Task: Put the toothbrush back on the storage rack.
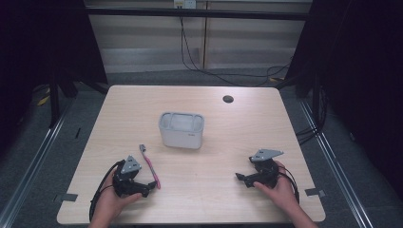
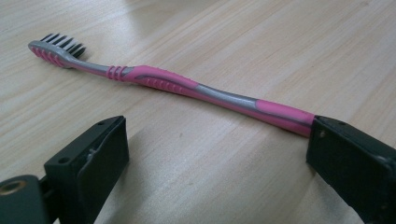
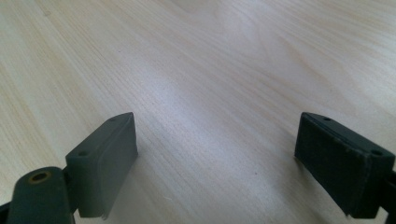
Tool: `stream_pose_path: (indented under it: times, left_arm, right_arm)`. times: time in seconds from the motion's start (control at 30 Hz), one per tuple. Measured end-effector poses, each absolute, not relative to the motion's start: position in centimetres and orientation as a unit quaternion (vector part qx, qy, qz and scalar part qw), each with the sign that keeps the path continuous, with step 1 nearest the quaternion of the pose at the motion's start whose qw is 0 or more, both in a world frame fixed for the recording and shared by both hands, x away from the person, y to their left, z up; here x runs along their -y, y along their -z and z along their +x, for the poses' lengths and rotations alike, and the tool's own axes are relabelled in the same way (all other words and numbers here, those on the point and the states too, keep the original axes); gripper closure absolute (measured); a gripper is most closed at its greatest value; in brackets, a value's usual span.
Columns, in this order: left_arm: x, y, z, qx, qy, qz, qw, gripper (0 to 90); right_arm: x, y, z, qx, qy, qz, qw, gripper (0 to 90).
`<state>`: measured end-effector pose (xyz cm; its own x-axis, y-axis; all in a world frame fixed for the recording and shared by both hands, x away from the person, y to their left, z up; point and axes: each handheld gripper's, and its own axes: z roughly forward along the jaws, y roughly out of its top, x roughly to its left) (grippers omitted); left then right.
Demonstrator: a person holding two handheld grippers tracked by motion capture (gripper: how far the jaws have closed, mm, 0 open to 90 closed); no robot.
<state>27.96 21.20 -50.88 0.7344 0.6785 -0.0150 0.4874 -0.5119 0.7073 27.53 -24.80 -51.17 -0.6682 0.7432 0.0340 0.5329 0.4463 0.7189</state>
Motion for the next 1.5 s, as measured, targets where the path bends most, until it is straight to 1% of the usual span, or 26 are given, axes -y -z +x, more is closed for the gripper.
stream_pose_path:
  times: [0.27, 0.33, 0.4, 0.43, 0.53, 0.63, 0.77, 0.97, 1.0, 1.07, 1.2, 1.27, 1.33, 1.5]
  left_arm:
    - [-21.3, 50.8, 27.9, -0.350, -0.132, 0.853, 0.363, 6.5]
    - [-21.5, 50.5, 27.9, -0.364, -0.129, 0.851, 0.356, 10.2]
    - [-21.6, 50.1, 27.9, -0.368, -0.130, 0.858, 0.335, 16.2]
    - [-21.6, 49.9, 27.9, -0.373, -0.132, 0.861, 0.320, 17.5]
    - [-21.7, 49.3, 28.1, -0.396, -0.119, 0.858, 0.304, 24.9]
    - [-21.7, 48.9, 28.5, -0.422, -0.089, 0.847, 0.310, 25.4]
    - [-21.7, 48.4, 29.2, -0.455, -0.075, 0.837, 0.295, 28.1]
    - [-21.5, 47.5, 30.3, -0.478, -0.055, 0.830, 0.282, 30.5]
    - [-21.4, 47.1, 30.7, -0.487, -0.046, 0.827, 0.277, 32.0]
    - [-21.3, 46.8, 31.1, -0.492, -0.052, 0.827, 0.266, 32.3]
    - [-21.1, 46.3, 31.7, -0.513, -0.044, 0.817, 0.261, 33.1]
    - [-21.1, 46.3, 31.9, -0.517, -0.043, 0.814, 0.261, 34.1]
    - [-21.3, 46.1, 32.3, -0.530, -0.033, 0.806, 0.260, 37.3]
    - [-21.3, 45.8, 32.9, -0.546, -0.031, 0.798, 0.255, 39.5]
  right_arm:
    - [24.8, 51.2, 27.5, -0.838, -0.364, 0.381, 0.146, 12.2]
    - [24.8, 51.2, 27.5, -0.837, -0.363, 0.381, 0.146, 12.1]
    - [24.7, 51.2, 27.5, -0.836, -0.363, 0.384, 0.147, 12.0]
    - [24.7, 51.2, 27.5, -0.837, -0.364, 0.382, 0.147, 12.0]
    - [24.7, 51.2, 27.5, -0.837, -0.363, 0.383, 0.147, 12.0]
    - [24.7, 51.2, 27.5, -0.837, -0.363, 0.383, 0.147, 12.0]
    - [24.7, 51.2, 27.5, -0.836, -0.363, 0.384, 0.147, 12.0]
    - [24.7, 51.2, 27.5, -0.836, -0.362, 0.386, 0.147, 12.0]
    - [24.7, 51.2, 27.4, -0.835, -0.361, 0.388, 0.147, 12.0]
    - [24.7, 51.2, 27.5, -0.835, -0.362, 0.388, 0.147, 12.0]
    - [24.7, 51.2, 27.5, -0.835, -0.362, 0.387, 0.148, 12.0]
    - [24.6, 51.2, 27.4, -0.835, -0.361, 0.389, 0.147, 12.0]
    - [24.7, 51.2, 27.4, -0.835, -0.361, 0.387, 0.148, 12.0]
    - [24.7, 51.2, 27.5, -0.835, -0.362, 0.388, 0.148, 12.0]
